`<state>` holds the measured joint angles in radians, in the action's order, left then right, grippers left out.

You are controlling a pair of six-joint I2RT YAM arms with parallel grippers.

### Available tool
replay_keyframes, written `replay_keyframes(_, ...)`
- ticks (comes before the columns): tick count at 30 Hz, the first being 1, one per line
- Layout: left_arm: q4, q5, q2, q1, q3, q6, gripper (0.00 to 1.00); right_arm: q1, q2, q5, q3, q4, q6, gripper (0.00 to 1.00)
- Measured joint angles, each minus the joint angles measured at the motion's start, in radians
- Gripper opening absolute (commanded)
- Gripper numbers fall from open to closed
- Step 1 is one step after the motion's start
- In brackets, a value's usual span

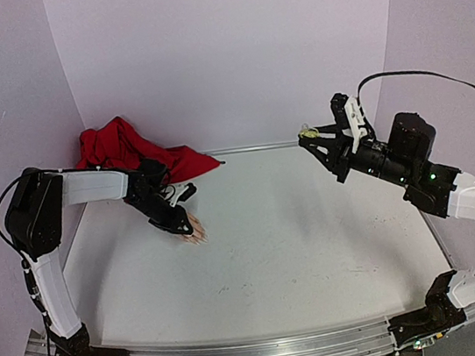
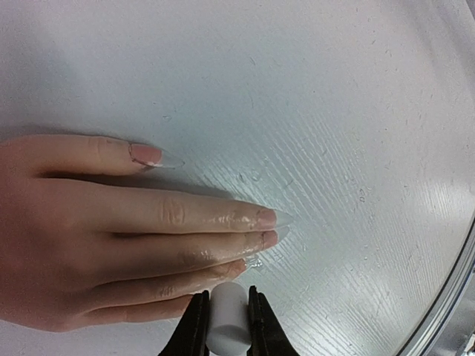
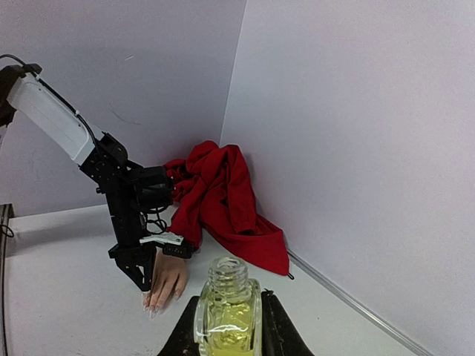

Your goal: Paint the nails

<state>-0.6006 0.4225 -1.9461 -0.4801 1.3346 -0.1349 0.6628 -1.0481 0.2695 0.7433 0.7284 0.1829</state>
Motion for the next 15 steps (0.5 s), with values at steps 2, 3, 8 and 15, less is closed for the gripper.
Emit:
replay_keyframes(2, 0.000, 0.000, 0.000, 0.002, 0.000, 0.000, 0.00, 0.000, 0.000, 0.000, 0.000, 0.000, 0.000, 0.00)
replay_keyframes(3, 0.000, 0.000, 0.000, 0.002, 0.000, 0.000, 0.00, 0.000, 0.000, 0.000, 0.000, 0.000, 0.000, 0.00)
replay_keyframes(8, 0.000, 0.003, 0.000, 0.003, 0.000, 0.000, 0.00, 0.000, 0.000, 0.000, 0.000, 0.000, 0.000, 0.00)
replay_keyframes(15, 0.000, 0.026, 0.000, 0.003, 0.000, 0.000, 0.00, 0.000, 0.000, 0.000, 0.000, 0.000, 0.000, 0.00)
